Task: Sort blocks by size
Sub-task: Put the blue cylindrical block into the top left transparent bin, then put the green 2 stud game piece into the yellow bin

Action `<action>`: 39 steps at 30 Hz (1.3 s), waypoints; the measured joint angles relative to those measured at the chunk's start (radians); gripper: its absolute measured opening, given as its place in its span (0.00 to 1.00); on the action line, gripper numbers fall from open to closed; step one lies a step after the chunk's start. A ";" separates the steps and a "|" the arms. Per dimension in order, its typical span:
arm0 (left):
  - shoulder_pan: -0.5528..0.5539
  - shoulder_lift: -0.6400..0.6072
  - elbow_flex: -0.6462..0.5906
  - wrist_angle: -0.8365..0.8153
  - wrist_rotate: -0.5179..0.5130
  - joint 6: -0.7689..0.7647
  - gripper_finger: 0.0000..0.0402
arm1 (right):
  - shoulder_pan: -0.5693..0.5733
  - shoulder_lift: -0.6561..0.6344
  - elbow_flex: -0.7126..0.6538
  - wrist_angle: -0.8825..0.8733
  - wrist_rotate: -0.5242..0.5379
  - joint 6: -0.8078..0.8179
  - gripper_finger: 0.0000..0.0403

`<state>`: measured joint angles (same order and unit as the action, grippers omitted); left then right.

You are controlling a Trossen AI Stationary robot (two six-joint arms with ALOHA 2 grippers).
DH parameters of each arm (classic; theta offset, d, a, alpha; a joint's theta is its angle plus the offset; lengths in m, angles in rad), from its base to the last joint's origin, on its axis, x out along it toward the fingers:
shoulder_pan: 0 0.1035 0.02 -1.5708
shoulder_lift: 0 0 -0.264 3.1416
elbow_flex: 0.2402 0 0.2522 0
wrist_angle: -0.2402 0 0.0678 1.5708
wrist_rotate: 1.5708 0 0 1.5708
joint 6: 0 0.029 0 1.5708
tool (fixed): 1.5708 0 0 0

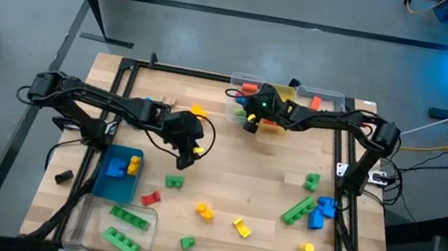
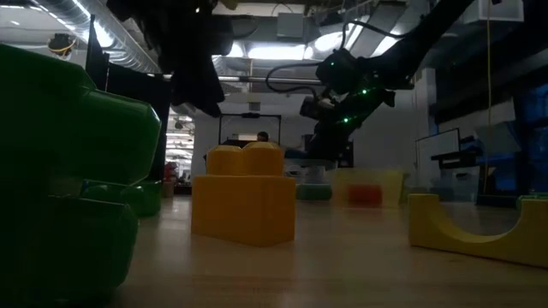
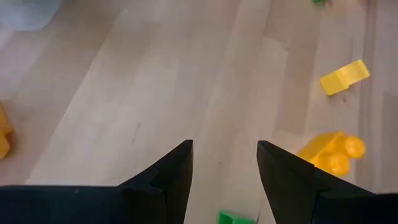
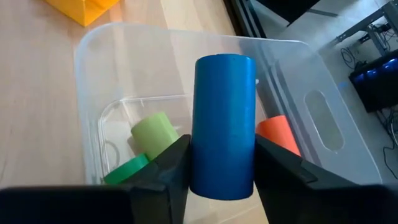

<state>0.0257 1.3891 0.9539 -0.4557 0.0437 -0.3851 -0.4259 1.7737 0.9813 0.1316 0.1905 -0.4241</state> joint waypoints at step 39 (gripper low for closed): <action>-0.283 0.027 0.001 -0.191 -0.109 0.045 0.42 | 0.438 -0.364 0.000 -0.350 0.077 0.147 0.59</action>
<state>-0.2574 1.4165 0.9546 -0.6464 -0.0650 -0.3405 0.0118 1.4093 0.9813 -0.2182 0.2674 -0.2768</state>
